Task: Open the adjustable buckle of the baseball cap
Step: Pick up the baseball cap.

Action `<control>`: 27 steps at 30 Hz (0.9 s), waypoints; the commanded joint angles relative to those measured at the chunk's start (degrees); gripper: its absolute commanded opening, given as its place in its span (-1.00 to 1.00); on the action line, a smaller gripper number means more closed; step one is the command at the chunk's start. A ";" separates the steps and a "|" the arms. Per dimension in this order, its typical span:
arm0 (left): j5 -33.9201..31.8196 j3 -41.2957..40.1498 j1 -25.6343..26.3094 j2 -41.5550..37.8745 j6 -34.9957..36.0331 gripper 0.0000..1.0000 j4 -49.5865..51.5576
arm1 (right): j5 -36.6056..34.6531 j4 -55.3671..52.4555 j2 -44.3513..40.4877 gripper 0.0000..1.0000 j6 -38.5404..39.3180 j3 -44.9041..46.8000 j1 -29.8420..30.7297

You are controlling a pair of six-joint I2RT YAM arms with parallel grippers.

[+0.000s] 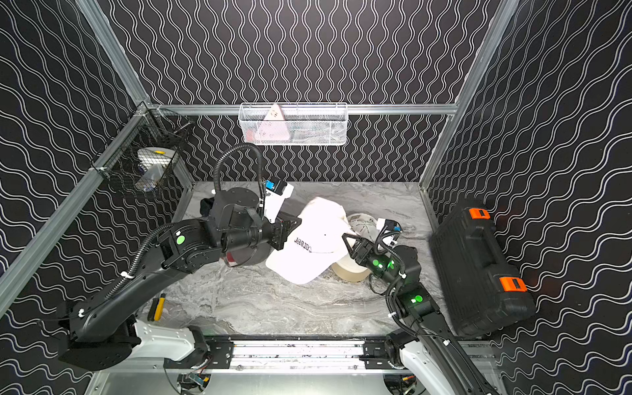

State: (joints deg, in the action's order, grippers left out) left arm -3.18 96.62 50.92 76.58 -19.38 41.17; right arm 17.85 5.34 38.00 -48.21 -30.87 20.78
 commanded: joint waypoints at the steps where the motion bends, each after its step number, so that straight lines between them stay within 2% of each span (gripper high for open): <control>1: 1.02 0.43 0.15 -0.23 -1.08 -1.00 -2.25 | -0.49 1.25 0.15 -0.10 0.33 0.26 -0.09; 13: 2.22 -0.21 0.46 0.24 -1.56 -1.00 -2.50 | -1.47 2.83 -2.02 -0.56 0.60 0.95 -0.12; 17: 3.53 -0.19 0.73 0.92 -1.33 -1.00 -1.94 | -2.54 3.09 -3.73 -0.81 1.04 1.34 -0.10; 21: 4.71 -1.53 0.85 0.64 -0.90 -1.00 -1.59 | -3.55 2.21 -6.35 -0.87 3.12 1.22 -0.07; 27: 6.65 -4.56 0.94 -1.11 -0.10 -1.00 -2.45 | -5.97 -6.07 -9.95 -1.00 9.47 -3.65 -0.08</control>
State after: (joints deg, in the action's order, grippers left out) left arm 1.74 92.79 51.72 76.27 -19.68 40.77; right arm 14.02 2.52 29.02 -42.76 -32.53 20.67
